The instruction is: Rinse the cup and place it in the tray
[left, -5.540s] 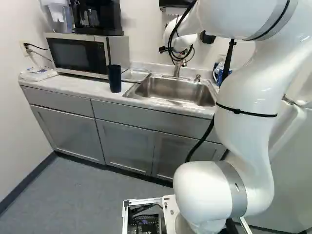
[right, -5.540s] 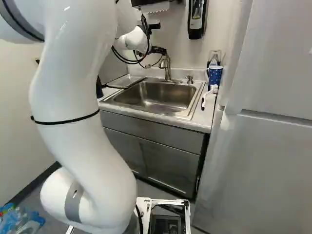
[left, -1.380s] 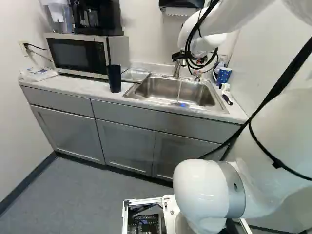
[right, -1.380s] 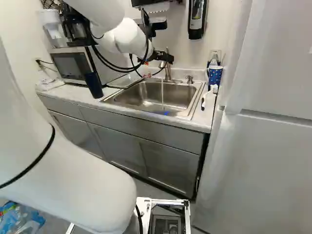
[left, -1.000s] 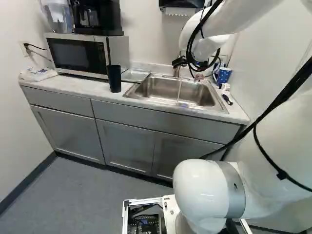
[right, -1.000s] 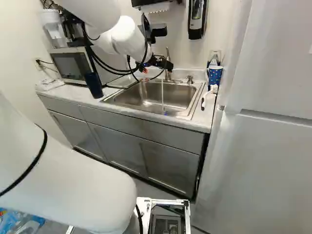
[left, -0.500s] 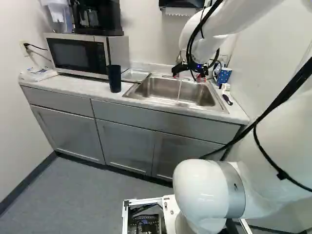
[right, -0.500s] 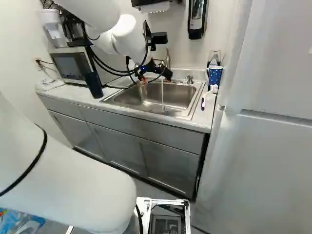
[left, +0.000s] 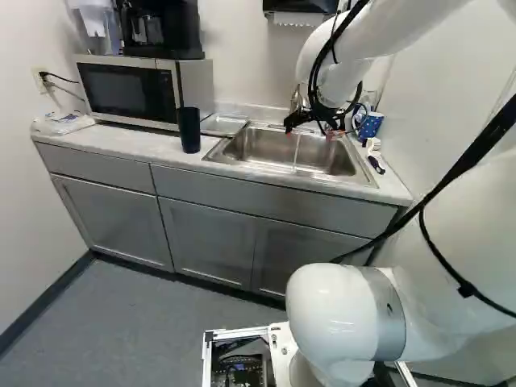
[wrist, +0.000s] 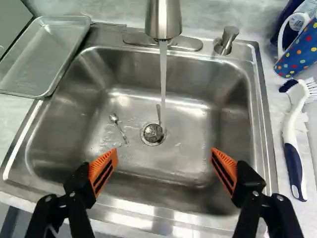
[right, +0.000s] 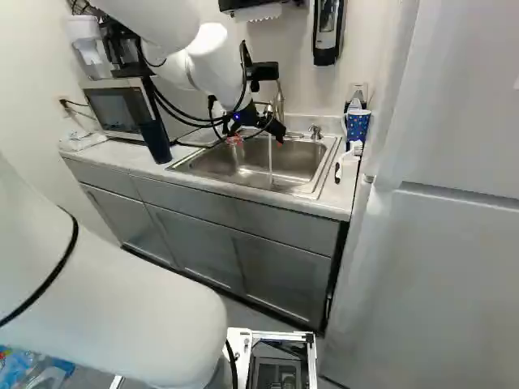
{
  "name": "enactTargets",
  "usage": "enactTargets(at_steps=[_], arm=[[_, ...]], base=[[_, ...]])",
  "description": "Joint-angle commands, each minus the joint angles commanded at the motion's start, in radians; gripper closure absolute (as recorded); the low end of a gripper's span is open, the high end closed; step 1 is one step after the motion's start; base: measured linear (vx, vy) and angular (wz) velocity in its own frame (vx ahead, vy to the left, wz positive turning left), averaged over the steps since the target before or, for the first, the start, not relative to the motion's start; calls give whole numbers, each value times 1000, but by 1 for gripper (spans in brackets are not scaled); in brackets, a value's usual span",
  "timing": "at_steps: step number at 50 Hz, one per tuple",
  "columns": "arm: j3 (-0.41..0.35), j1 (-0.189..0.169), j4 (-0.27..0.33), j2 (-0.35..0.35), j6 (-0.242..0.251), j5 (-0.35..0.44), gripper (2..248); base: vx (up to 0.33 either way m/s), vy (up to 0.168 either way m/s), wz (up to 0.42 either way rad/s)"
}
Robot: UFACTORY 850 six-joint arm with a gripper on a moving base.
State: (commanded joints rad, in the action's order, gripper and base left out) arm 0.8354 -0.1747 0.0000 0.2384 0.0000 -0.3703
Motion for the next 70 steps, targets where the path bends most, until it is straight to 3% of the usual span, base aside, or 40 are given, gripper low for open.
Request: enactTargets(at_steps=[14, 70], arm=[[16, 19, 0, -18, 0, 0, 3], [59, 225, 0, -67, 0, 0, 3]], base=[[0, 0, 0], [0, 0, 0]])
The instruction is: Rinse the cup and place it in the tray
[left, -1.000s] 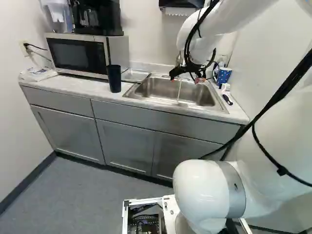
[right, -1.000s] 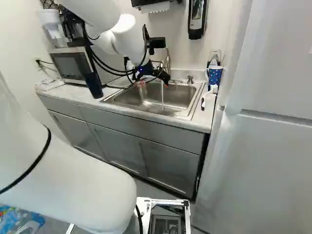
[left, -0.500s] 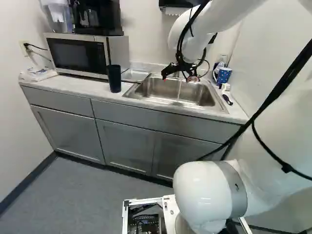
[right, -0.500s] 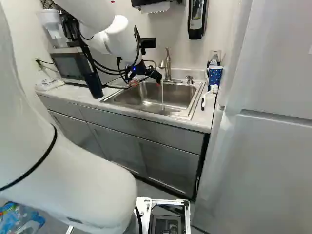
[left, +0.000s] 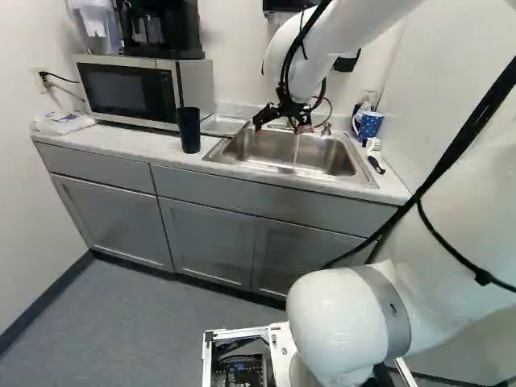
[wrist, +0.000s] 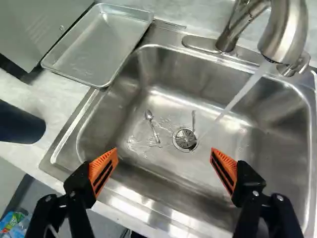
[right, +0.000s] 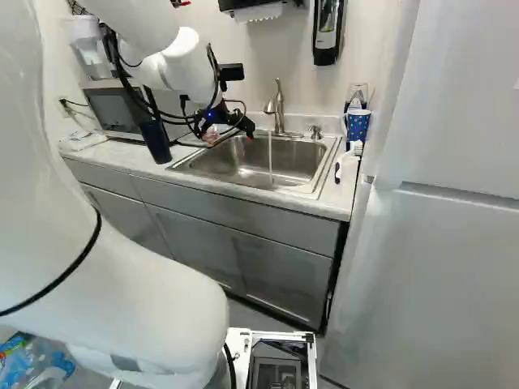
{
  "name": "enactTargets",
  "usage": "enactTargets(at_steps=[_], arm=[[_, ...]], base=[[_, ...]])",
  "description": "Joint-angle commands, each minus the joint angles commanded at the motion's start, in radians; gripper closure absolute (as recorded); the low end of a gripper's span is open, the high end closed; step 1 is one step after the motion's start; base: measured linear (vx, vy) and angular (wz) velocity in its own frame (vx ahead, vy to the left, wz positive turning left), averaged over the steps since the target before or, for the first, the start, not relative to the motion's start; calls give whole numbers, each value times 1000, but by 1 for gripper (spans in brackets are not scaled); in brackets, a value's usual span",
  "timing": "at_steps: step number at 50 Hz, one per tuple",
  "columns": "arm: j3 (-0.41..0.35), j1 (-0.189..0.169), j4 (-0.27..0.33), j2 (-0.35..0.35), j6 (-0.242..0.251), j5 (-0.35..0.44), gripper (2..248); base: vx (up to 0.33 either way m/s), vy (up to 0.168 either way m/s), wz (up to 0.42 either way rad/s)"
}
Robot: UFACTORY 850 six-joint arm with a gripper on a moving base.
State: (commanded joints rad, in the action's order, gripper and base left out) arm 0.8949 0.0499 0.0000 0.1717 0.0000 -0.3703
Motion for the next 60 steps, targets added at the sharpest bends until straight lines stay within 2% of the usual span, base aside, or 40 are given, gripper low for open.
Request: enactTargets(at_steps=[60], arm=[[65, 213, 0, -70, 0, 0, 3]], base=[[0, 0, 0]])
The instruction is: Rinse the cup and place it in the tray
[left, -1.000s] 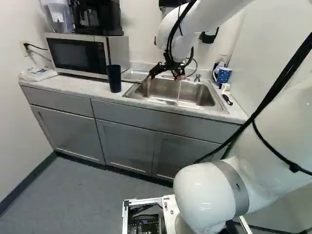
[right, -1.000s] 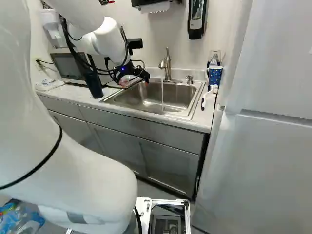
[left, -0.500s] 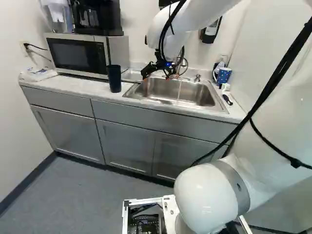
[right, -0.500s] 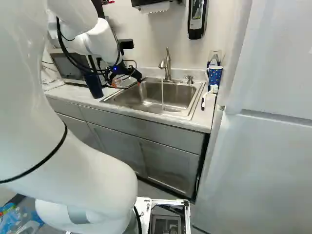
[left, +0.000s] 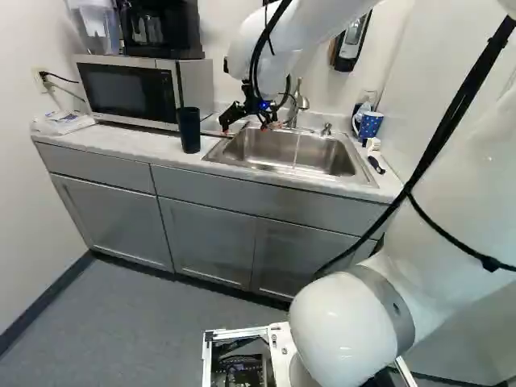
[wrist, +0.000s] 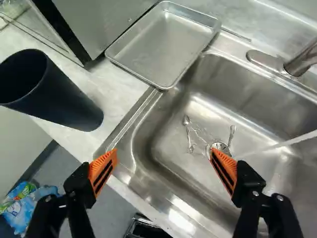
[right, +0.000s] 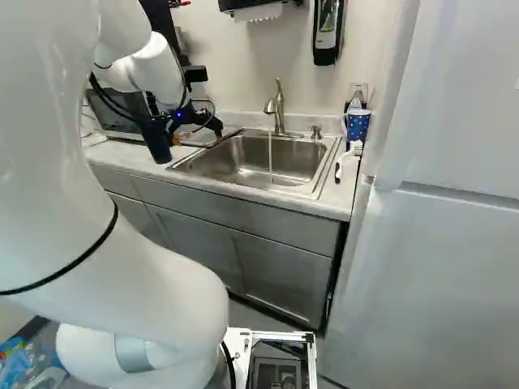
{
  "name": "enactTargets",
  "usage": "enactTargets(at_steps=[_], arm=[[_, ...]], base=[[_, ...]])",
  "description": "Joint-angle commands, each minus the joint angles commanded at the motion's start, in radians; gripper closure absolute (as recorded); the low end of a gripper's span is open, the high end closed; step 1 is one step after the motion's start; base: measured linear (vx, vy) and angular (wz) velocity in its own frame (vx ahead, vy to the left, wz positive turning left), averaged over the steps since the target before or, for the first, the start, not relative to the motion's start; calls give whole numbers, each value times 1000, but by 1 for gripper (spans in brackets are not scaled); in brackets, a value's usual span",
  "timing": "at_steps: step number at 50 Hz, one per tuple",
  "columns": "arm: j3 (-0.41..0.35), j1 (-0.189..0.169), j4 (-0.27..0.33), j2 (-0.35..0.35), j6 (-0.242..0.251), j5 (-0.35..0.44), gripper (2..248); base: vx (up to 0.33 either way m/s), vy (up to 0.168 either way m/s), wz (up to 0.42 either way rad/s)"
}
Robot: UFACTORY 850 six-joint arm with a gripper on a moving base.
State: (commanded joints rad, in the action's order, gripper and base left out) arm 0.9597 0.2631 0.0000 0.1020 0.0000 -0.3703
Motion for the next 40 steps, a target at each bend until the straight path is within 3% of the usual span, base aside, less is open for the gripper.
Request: enactTargets(at_steps=[40], arm=[[48, 136, 0, -68, 0, 12, 3]], base=[[0, 0, 0]])
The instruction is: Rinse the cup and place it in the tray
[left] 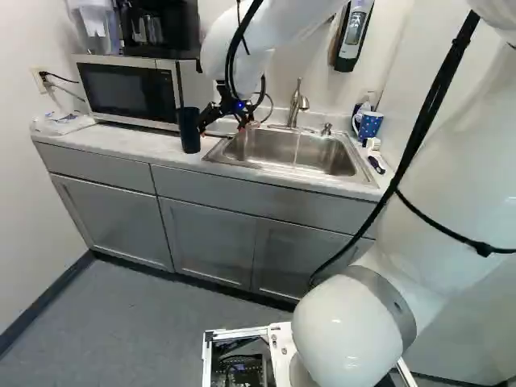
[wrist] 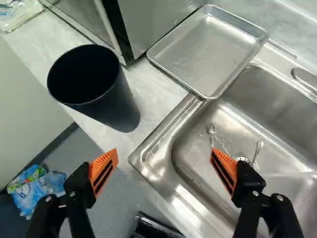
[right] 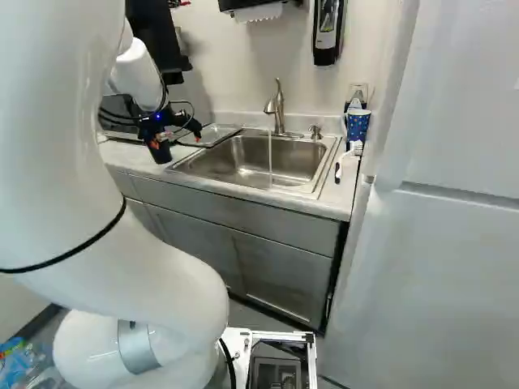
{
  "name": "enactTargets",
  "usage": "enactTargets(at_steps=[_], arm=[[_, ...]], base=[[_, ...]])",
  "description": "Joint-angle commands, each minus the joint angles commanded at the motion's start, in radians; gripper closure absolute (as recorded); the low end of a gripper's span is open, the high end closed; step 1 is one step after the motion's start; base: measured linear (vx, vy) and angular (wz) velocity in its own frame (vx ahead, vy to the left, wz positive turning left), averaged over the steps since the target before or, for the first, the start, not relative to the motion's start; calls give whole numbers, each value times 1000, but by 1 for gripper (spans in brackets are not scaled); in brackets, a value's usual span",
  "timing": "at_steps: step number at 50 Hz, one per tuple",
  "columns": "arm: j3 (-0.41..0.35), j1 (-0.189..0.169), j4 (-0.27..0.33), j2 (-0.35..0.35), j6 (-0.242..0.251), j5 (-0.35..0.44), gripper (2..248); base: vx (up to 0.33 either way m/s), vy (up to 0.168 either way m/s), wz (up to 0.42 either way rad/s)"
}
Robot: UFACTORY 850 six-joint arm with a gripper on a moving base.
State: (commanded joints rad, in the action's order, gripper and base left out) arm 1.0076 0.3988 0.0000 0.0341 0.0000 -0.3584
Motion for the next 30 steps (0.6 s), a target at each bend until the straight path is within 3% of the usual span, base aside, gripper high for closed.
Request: enactTargets(at_steps=[17, 30], arm=[[-29, 47, 0, -12, 0, 77, 3], [-52, 58, 0, -21, 0, 164, 3]], base=[[0, 0, 0], [0, 0, 0]])
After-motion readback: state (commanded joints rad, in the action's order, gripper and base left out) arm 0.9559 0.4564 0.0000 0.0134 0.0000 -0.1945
